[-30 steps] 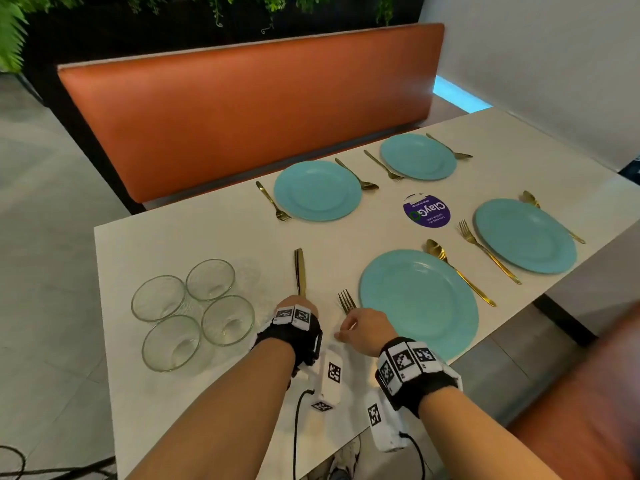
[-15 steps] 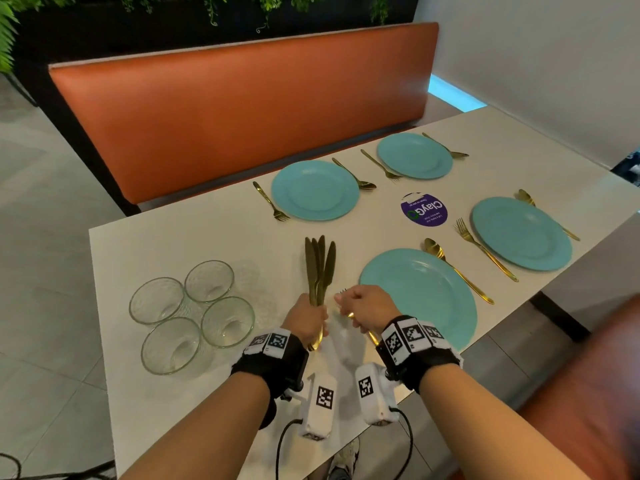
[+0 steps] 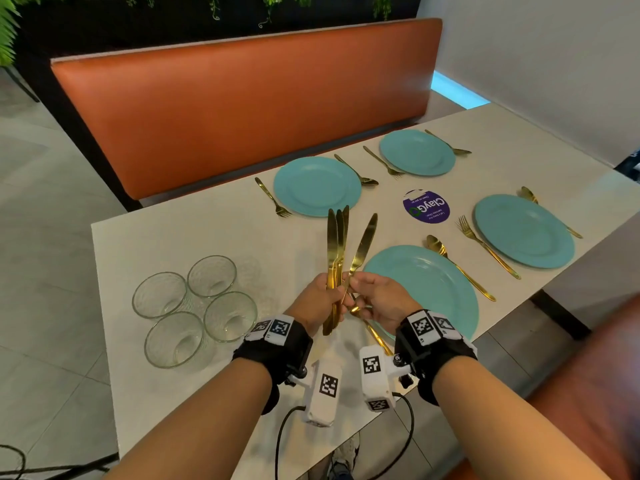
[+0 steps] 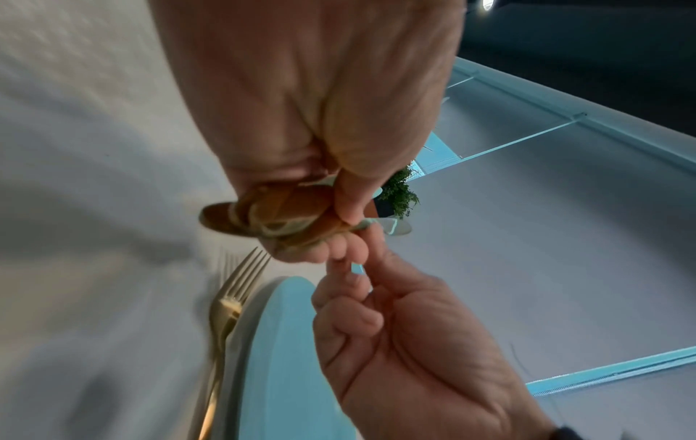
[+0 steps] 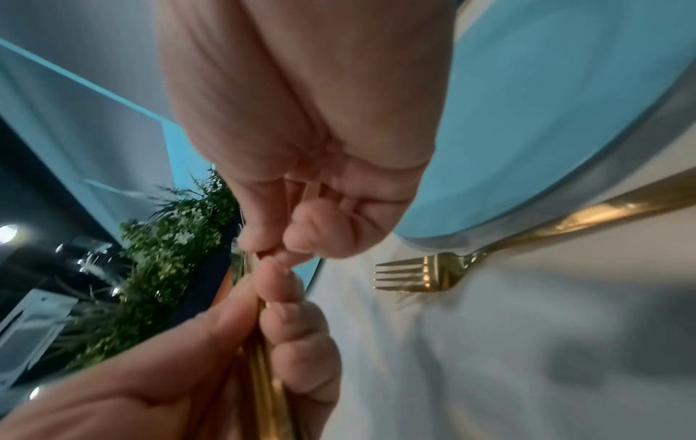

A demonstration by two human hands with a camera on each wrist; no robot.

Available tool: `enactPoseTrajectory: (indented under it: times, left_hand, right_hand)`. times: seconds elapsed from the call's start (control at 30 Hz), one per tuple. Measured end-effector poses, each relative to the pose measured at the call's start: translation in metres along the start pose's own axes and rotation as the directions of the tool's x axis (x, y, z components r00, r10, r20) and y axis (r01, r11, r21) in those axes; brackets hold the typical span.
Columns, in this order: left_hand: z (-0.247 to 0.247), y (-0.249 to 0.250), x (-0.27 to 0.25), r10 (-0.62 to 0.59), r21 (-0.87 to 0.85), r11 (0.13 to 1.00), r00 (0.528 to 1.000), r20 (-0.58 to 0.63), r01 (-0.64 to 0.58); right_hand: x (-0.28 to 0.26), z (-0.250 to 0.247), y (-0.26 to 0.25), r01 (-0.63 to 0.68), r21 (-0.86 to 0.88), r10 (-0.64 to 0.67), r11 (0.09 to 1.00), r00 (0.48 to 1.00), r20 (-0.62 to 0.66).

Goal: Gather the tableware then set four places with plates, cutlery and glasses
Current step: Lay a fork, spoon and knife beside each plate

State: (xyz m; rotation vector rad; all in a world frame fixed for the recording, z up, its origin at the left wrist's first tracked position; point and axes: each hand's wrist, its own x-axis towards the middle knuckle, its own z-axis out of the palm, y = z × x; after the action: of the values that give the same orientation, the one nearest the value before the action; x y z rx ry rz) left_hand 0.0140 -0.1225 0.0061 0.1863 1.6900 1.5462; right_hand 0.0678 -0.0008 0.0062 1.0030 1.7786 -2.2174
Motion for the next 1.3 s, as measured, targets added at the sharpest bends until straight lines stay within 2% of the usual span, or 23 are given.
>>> enactPoseTrajectory:
  times: [0.13,0.3,0.43,0.53,0.6,0.7,0.87,1.0,1.3]
  left_hand:
    - [0.000,0.010,0.000,0.006,0.009,1.000,0.998,0.070,-0.007]
    - [0.004,0.017,-0.002,0.014,-0.032,0.999,0.995,0.096,-0.011]
    - [0.001,0.014,0.002,0.003,-0.047,0.999,1.000,-0.017,-0.004]
    - [-0.009,0.011,0.012,-0.006,-0.081,0.997,0.986,-0.167,-0.008]
    - [-0.015,0.011,0.017,0.005,-0.078,0.997,0.965,-0.264,-0.026]
    - [-0.019,0.015,0.018,0.045,-0.048,0.997,0.941,-0.335,-0.065]
    - [-0.020,0.016,0.022,0.071,-0.029,0.996,0.930,-0.360,-0.087]
    - [-0.021,0.011,0.023,0.073,0.023,0.997,0.927,-0.367,-0.069]
    - [-0.020,0.006,0.025,0.048,0.024,0.999,0.932,-0.360,-0.042]
  right_hand:
    - [-0.005,-0.004,-0.004,0.030,0.112,-0.032,0.993,0.999,0.019]
    - [-0.005,-0.014,-0.002,0.062,0.099,-0.067,0.993,0.997,0.044]
    - [-0.005,-0.022,-0.001,0.110,0.112,-0.101,0.988,0.992,-0.081]
    - [-0.005,-0.032,0.005,0.085,-0.164,-0.111,0.983,0.981,-0.157]
    - [-0.006,-0.034,0.014,0.016,-0.412,-0.087,0.911,0.984,-0.153]
    - [-0.006,-0.025,0.031,-0.071,-0.690,-0.032,0.720,0.990,-0.136]
    - [0.004,-0.001,0.050,-0.150,-0.841,-0.008,0.519,0.984,-0.181]
    - [0.009,0.006,0.059,-0.264,-0.824,-0.003,0.501,0.952,-0.307]
    - [0.002,0.001,0.059,-0.321,-0.857,-0.098,0.403,0.916,-0.389]
